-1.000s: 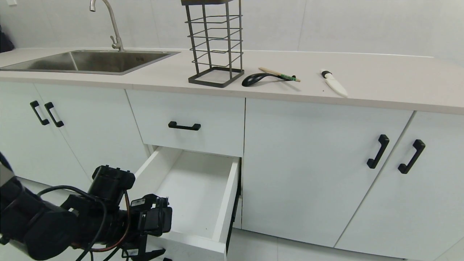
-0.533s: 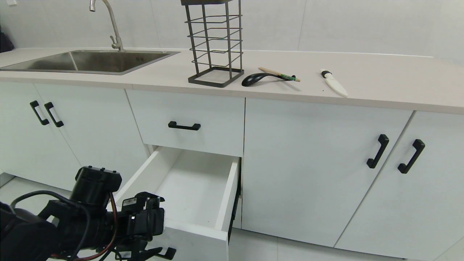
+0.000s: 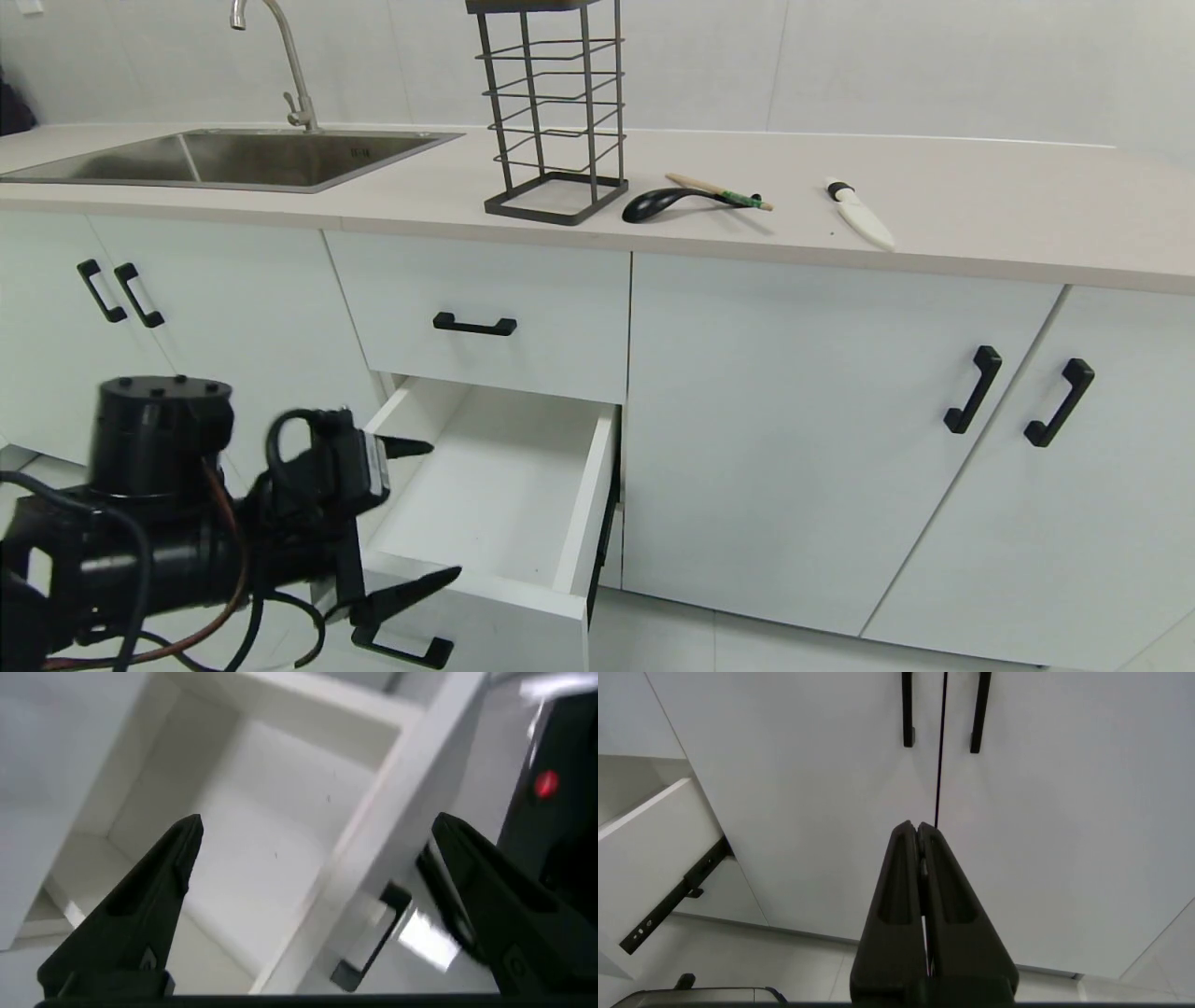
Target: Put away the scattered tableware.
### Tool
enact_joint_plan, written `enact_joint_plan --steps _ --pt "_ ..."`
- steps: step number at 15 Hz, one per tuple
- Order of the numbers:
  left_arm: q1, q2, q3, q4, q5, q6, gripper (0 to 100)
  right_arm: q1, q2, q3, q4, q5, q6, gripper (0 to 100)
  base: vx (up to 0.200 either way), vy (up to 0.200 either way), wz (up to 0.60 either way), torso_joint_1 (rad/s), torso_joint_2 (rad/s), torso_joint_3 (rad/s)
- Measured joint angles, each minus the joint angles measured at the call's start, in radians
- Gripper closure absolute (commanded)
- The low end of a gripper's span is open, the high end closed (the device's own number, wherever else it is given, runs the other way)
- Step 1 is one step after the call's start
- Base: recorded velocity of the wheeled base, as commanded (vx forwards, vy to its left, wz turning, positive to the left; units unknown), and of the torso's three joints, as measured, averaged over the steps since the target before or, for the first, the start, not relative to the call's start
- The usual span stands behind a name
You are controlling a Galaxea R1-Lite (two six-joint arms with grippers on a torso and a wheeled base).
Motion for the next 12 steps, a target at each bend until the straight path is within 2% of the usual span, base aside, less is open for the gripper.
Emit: enact_joint_plan --steps 1,3,5,6,7,9,10,12 --pt "0.017 -0.033 0.006 -0.066 -0.025 -0.076 0 0.0 0.0 0.0 0.0 0.0 0.0 100 0.0 0.0 0.0 0.0 0.0 0.0" --pt "0.067 -0.104 0.05 -0.24 -0.081 -0.272 0 0.0 0.0 0.0 0.0 0.0 0.0 100 0.0 0.0 0.0 0.0 0.0 0.0" --pt "0.104 -0.164 0.131 -0.401 -0.094 -0.391 0 0.0 0.0 0.0 0.0 0.0 0.0 100 0.0 0.0 0.0 0.0 0.0 0.0" --pt "0.119 -0.204 0.184 -0.474 -0.096 -0.435 0 0.0 0.0 0.0 0.0 0.0 0.0 100 0.0 0.0 0.0 0.0 0.0 0.0" --pt "0.128 -0.25 0.231 -0.524 -0.096 -0.463 0 0.0 0.0 0.0 0.0 0.0 0.0 100 0.0 0.0 0.0 0.0 0.0 0.0" --pt "0.146 -0.369 0.309 -0.559 -0.091 -0.487 0 0.0 0.0 0.0 0.0 0.0 0.0 100 0.0 0.0 0.0 0.0 0.0 0.0" --pt "0.155 -0.442 0.338 -0.547 -0.087 -0.493 0 0.0 0.0 0.0 0.0 0.0 0.0 100 0.0 0.0 0.0 0.0 0.0 0.0" --pt "0.184 -0.627 0.37 -0.451 -0.078 -0.506 0 0.0 0.0 0.0 0.0 0.0 0.0 100 0.0 0.0 0.0 0.0 0.0 0.0"
